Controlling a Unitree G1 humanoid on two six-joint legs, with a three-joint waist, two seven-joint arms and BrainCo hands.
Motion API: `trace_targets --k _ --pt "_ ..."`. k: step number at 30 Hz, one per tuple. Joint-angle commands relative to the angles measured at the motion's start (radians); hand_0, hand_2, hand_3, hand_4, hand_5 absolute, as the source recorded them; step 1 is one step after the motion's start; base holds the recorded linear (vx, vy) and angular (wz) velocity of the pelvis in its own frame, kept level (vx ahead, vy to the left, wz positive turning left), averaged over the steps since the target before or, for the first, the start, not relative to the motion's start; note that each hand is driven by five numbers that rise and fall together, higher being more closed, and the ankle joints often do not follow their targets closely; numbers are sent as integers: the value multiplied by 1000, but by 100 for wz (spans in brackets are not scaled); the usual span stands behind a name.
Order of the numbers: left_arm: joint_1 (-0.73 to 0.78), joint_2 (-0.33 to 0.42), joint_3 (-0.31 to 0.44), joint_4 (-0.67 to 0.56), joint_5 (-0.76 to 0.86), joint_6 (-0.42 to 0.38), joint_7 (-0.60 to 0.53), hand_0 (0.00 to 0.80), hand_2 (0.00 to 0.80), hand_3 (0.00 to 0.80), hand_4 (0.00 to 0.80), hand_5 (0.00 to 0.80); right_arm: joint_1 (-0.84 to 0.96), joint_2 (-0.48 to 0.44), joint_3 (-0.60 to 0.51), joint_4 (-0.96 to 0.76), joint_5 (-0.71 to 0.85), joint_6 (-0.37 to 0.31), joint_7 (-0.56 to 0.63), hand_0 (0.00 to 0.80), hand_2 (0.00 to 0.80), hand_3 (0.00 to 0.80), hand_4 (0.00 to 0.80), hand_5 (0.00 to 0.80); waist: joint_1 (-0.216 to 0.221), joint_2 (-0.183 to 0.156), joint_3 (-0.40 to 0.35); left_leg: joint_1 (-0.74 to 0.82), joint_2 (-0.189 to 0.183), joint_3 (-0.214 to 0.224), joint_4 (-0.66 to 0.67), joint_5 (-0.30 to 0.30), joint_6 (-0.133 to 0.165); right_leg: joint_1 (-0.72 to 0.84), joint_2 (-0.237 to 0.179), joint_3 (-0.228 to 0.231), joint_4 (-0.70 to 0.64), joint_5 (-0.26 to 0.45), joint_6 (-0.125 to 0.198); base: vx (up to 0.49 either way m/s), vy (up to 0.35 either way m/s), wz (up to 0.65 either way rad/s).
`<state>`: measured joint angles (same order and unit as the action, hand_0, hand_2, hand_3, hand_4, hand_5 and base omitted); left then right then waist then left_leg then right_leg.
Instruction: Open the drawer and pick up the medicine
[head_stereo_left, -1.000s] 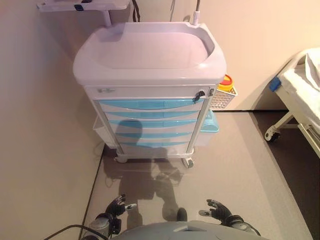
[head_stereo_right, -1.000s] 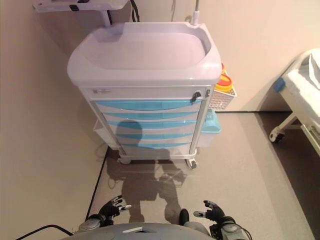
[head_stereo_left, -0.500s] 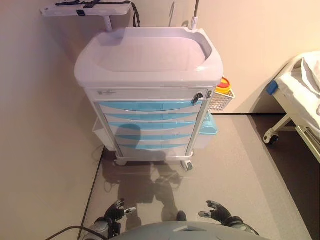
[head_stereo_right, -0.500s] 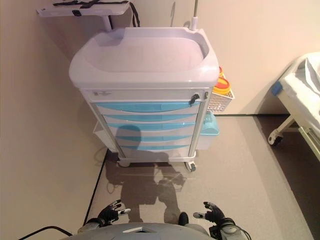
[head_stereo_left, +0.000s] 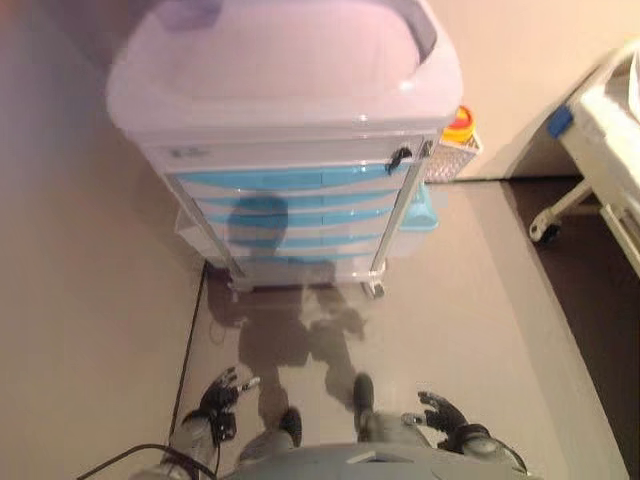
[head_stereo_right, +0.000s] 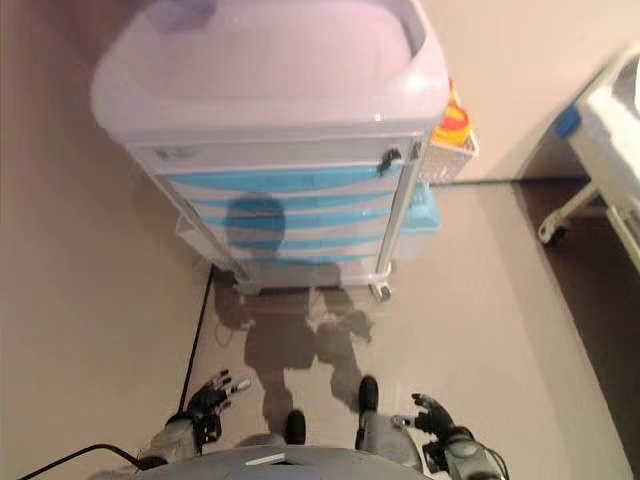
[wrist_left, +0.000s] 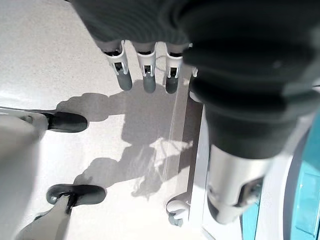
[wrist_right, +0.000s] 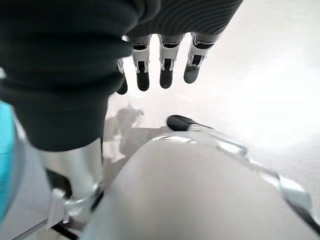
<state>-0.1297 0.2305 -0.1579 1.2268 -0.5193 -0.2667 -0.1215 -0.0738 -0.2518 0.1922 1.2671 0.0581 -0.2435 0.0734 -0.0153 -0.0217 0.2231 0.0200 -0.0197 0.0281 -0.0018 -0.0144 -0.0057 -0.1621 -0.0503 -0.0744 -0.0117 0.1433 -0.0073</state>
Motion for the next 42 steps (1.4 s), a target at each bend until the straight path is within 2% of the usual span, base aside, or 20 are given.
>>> trace_targets --k 1,7,14,19,25,32,42 --pt "-85 9 36 -79 -106 -61 -26 0 0 0 0 0 -55 -37 38 -60 47 -15 -19 0 0 0 0 0 -25 14 81 -143 -46 49 130 -60 70 -10 -8 25 199 -179 53 -130 48 -12" --pt "-185 14 24 -223 -271 -109 -75 0 0 0 0 0 -88 -56 56 -89 77 -10 -41 0 0 0 0 0 -47 -4 157 -277 -47 85 274 -94 82 -144 -20 59 280 -166 50 -91 47 -20" --pt "-314 53 29 -346 -519 -129 -177 0 0 0 0 0 -88 -64 70 -106 103 -29 -45 0 0 0 0 0 -81 -33 216 -366 -32 122 369 -138 95 -226 -7 106 311 -147 57 -41 20 -21" --pt "-436 106 69 -384 -668 -138 -275 0 0 0 0 0 -84 -62 95 -114 134 -40 -35 0 0 0 0 0 -104 -70 240 -419 -17 142 433 -172 95 -263 5 129 311 -129 58 -16 -16 -15" --pt "-599 183 83 -389 -759 -145 -304 0 0 0 0 0 -78 -61 134 -125 152 -59 -33 0 0 0 0 0 -133 -98 257 -459 -4 155 483 -204 97 -298 16 146 316 -116 59 -1 -12 -12" --pt "-705 234 76 -404 -834 -172 -351 0 0 0 0 0 -71 -65 160 -130 159 -81 -35 0 0 0 0 0 -151 -109 274 -486 4 165 509 -218 96 -325 24 153 322 -109 58 -3 2 -7" --pt "-800 278 90 -425 -1029 -153 -480 0 0 0 0 0 -68 -64 184 -139 172 -88 -31 0 0 0 0 0 -156 -116 282 -491 6 166 508 -227 95 -331 34 154 319 -109 57 10 -13 -5"
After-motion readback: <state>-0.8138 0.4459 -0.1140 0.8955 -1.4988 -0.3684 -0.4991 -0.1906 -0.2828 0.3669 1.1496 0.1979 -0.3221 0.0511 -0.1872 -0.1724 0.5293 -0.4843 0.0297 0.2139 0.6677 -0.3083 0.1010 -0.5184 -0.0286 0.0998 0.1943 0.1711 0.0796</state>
